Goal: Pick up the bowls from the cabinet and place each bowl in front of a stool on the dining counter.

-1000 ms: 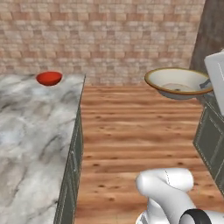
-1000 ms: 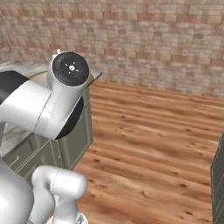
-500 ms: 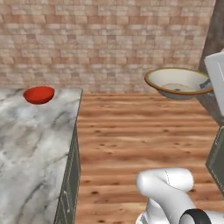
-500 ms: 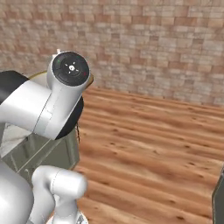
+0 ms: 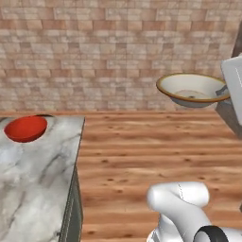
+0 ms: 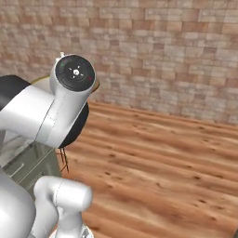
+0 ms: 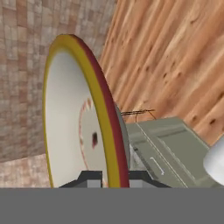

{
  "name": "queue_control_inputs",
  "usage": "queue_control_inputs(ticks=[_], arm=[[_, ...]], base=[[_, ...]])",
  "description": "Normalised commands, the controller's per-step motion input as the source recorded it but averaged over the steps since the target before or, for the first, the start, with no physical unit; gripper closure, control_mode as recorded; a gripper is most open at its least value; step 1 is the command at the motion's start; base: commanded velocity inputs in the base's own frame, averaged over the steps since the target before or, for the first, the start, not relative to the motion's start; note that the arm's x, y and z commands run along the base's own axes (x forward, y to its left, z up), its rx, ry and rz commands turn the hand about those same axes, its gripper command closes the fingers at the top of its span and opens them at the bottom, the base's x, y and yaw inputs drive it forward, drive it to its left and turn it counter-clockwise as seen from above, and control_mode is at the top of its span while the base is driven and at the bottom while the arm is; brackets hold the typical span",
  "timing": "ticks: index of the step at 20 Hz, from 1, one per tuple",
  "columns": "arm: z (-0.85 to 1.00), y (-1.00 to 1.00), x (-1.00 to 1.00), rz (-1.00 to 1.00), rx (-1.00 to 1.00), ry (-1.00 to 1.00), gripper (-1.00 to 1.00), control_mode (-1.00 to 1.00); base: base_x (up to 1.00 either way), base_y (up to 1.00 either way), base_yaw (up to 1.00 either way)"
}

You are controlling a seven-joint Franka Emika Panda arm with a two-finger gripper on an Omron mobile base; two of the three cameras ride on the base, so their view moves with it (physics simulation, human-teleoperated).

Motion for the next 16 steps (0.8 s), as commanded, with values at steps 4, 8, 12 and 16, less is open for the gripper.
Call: queue_control_inputs(ticks=[4,8,12,16], arm=[[0.0,0.0,0.0,0.0,0.0,0.0,1.0,1.0],[0.0,0.0,0.0,0.0,0.0,0.0,1.0,1.0],[0.0,0.0,0.0,0.0,0.0,0.0,1.0,1.0],[0.0,0.0,0.0,0.0,0.0,0.0,1.0,1.0]], base=[[1.0,-0.19,0.0],[1.0,-0.3,0.03],[1.0,-0.41,0.07],[1.0,-0.47,0.14]])
